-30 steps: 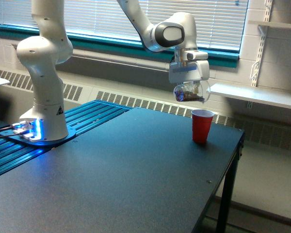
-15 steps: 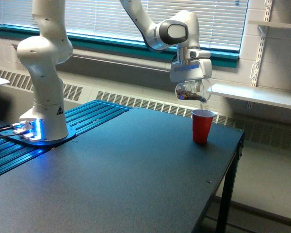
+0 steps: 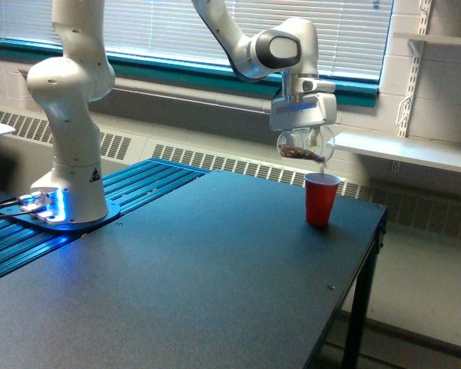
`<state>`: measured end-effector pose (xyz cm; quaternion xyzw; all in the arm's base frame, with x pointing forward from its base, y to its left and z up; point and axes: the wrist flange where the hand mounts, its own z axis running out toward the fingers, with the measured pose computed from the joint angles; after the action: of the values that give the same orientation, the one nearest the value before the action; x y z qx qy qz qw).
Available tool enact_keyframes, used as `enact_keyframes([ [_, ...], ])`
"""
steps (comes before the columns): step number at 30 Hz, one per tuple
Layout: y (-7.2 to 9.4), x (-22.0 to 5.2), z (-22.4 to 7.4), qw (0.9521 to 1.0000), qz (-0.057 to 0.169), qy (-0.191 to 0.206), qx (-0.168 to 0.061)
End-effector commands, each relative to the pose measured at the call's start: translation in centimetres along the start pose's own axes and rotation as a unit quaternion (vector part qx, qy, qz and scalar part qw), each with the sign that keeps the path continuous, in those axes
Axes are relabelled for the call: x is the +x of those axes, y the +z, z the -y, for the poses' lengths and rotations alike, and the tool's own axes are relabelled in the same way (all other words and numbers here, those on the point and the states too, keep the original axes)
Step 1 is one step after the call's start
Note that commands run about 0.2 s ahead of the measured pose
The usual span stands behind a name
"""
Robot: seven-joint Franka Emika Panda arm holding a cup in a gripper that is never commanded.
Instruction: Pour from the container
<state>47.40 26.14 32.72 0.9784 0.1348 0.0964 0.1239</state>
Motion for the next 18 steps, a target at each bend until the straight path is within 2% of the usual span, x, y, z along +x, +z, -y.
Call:
enact_keyframes([
  [1,-0.6,0.28,0.58,0.9999,0.001,-0.01,-0.009],
  [18,-1.37,0.81,1.19,0.9988,0.016,-0.038,-0.027],
])
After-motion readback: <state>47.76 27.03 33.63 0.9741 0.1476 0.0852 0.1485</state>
